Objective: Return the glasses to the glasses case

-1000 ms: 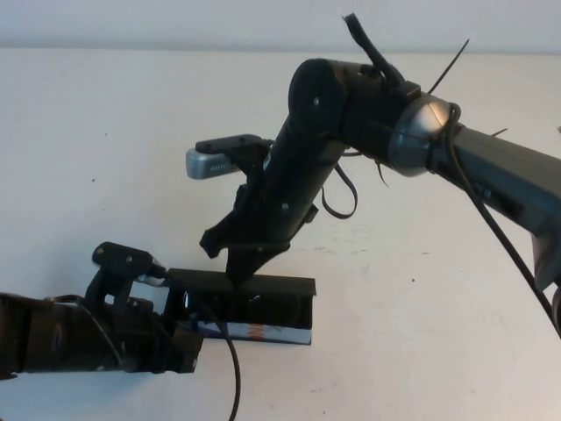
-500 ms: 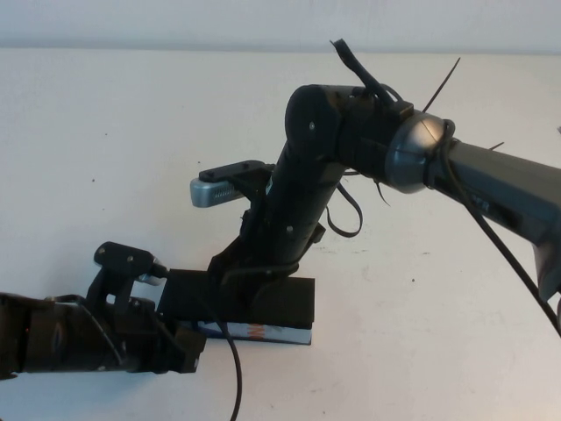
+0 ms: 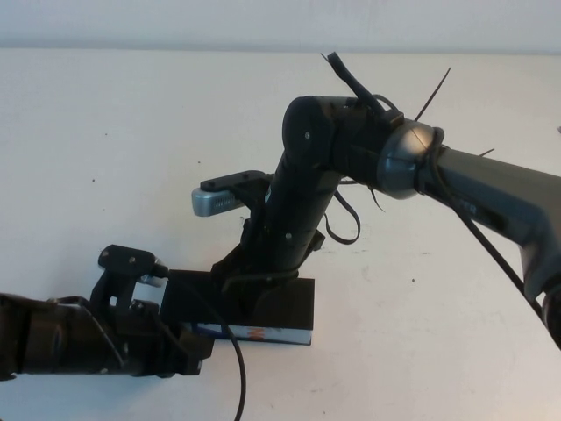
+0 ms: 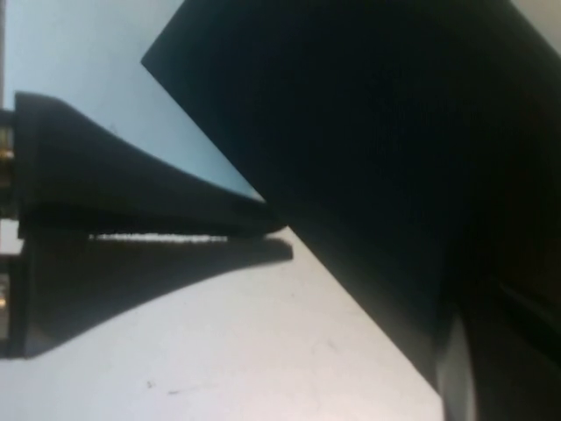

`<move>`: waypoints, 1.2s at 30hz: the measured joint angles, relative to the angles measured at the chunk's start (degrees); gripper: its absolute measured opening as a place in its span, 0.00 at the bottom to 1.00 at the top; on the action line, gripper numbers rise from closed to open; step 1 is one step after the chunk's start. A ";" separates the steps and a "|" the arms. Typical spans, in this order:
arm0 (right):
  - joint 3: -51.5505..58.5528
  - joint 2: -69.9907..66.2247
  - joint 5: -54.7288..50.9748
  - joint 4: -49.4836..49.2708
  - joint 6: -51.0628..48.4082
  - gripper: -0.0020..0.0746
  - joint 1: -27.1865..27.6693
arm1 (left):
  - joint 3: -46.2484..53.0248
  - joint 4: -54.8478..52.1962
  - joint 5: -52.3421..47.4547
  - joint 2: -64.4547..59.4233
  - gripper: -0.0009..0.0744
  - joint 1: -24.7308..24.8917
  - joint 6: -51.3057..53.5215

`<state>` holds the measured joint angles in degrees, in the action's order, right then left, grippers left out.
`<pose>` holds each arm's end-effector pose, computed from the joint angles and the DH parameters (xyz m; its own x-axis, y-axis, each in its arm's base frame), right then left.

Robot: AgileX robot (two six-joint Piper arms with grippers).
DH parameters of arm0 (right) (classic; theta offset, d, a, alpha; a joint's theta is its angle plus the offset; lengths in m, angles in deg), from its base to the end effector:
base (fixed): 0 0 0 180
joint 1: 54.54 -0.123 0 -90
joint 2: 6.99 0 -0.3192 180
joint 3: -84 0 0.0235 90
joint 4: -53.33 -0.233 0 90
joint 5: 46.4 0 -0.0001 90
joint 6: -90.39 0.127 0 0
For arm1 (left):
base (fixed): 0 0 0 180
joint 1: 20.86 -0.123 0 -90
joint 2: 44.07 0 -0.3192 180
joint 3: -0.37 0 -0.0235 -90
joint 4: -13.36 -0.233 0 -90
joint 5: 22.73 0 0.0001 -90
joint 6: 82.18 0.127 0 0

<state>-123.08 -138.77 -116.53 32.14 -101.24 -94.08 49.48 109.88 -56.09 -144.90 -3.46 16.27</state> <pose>0.3252 0.3245 0.2060 -0.7191 -0.6813 -0.1370 -0.6818 0.6535 0.3288 0.2245 -0.1431 0.1588 -0.7817 0.2550 -0.5692 0.5535 0.7042 -0.4446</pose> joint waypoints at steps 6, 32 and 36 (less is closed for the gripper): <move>0.00 2.69 0.09 1.21 0.08 0.01 0.00 | 0.00 -4.09 -1.39 2.97 0.01 0.00 -3.42; 34.53 62.67 3.33 15.64 17.18 0.01 0.00 | 13.47 -6.30 28.80 80.74 0.01 0.00 -11.39; 46.23 76.17 8.56 15.79 18.83 0.01 0.00 | 19.80 -5.90 31.59 88.46 0.01 0.00 -11.21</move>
<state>-76.85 -62.60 -107.97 47.93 -82.41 -94.08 69.28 103.98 -24.50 -56.44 -3.46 5.06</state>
